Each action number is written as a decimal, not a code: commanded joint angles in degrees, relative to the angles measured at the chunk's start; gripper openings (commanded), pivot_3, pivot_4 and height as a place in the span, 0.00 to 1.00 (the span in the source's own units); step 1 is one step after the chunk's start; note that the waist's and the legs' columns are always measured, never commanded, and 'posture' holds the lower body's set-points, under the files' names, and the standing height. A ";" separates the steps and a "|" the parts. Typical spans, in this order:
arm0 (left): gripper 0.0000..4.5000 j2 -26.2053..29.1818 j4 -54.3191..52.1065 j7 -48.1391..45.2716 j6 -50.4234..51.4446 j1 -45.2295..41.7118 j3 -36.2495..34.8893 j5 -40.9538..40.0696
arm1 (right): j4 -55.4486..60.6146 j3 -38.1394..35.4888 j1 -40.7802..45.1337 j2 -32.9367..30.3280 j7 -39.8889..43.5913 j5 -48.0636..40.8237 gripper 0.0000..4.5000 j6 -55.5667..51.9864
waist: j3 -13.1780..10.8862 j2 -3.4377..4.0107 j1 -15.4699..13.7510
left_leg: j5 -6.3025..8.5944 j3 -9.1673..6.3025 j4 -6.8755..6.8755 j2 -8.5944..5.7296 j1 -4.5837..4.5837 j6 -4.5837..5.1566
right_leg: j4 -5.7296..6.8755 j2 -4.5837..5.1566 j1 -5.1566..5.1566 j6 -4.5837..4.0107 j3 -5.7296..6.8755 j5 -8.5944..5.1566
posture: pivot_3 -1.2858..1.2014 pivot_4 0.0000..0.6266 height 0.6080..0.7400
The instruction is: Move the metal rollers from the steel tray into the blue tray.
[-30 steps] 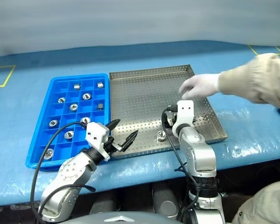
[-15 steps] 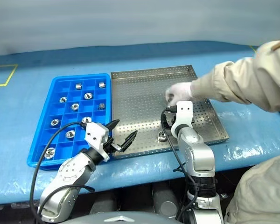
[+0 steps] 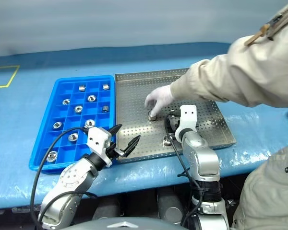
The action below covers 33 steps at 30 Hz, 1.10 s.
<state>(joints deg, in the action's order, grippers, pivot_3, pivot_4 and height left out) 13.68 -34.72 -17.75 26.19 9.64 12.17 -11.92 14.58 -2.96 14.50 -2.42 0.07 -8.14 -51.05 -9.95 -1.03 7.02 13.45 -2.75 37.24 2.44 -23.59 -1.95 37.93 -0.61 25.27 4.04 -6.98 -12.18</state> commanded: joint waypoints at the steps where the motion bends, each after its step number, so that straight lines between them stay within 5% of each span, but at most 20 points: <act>1: 1.00 0.14 -2.79 0.10 -0.09 0.03 0.17 -0.17 | 0.96 0.09 1.13 -0.22 0.14 0.12 1.00 1.10 | 0.00 0.00 -0.09 | 0.00 0.00 0.00 0.00 0.00 0.00 | 0.00 0.00 0.00 0.00 0.00 0.00 | 0.50 0.24 1.00; 19: 1.00 0.09 -4.73 2.13 -0.64 2.26 -0.25 0.55 | -11.64 4.66 12.98 5.52 1.78 0.63 1.00 10.41 | 0.03 0.02 -0.97 | -0.01 -0.02 0.02 -0.01 0.02 0.02 | 0.00 0.00 -0.05 0.00 0.02 0.05 | 0.54 0.24 1.00; 28: 1.00 0.00 -6.20 3.45 -0.66 4.03 -0.14 0.99 | -19.24 7.42 11.00 5.76 1.25 3.79 1.00 14.92 | 0.03 0.02 -3.41 | -0.02 -0.02 0.03 -0.01 0.02 0.01 | 0.01 0.00 -0.05 -0.01 0.03 0.05 | 0.55 0.24 1.00; 33: 1.00 -0.02 -6.59 3.94 -0.41 4.36 0.09 1.00 | -17.25 7.92 8.89 5.65 1.78 3.70 0.72 13.97 | 0.05 0.03 -3.65 | -0.02 -0.02 0.03 -0.01 0.02 0.01 | 0.00 0.01 -0.06 -0.01 0.04 0.04 | 0.55 0.24 1.00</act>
<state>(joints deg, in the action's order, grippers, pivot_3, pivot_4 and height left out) 13.73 -38.39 -13.91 26.15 14.09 11.88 -11.31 -5.40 4.82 23.78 3.07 1.46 -4.34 -37.06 -9.91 -1.00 3.38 13.44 -2.78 37.28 2.43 -23.55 -1.93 37.92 -0.60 25.20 4.03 -6.94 -12.14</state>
